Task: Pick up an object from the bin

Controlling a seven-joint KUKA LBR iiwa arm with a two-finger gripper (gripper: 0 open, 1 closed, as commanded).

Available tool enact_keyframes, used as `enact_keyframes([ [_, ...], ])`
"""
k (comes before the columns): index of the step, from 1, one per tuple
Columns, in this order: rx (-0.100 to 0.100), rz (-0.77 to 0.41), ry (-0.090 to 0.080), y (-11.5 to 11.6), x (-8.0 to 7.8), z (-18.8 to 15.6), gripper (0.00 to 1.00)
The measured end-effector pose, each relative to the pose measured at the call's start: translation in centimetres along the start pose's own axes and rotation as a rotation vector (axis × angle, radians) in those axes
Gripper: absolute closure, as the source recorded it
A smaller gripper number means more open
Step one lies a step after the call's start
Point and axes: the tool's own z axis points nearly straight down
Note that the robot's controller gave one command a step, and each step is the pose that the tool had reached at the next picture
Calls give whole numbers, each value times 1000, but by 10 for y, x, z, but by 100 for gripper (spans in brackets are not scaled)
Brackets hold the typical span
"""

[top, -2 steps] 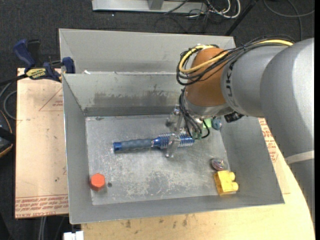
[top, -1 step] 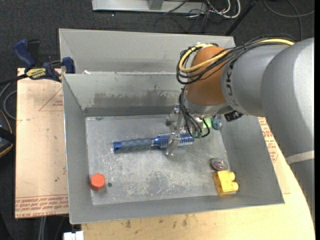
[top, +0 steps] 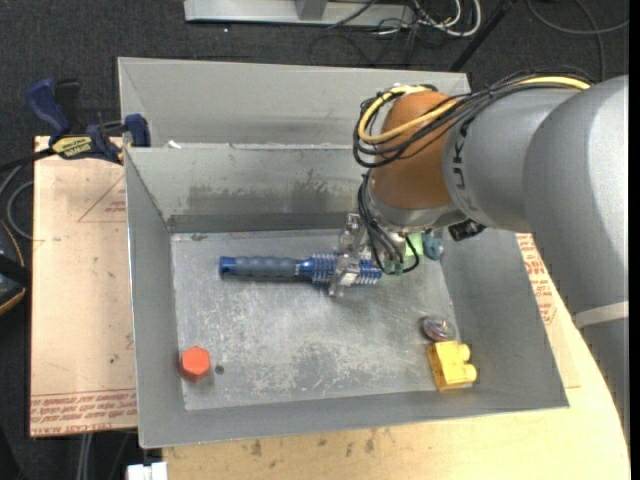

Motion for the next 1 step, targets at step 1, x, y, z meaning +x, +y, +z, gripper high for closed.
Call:
enact_keyframes([
  [1, 1, -2, 1, 1, -3, -74, 100],
])
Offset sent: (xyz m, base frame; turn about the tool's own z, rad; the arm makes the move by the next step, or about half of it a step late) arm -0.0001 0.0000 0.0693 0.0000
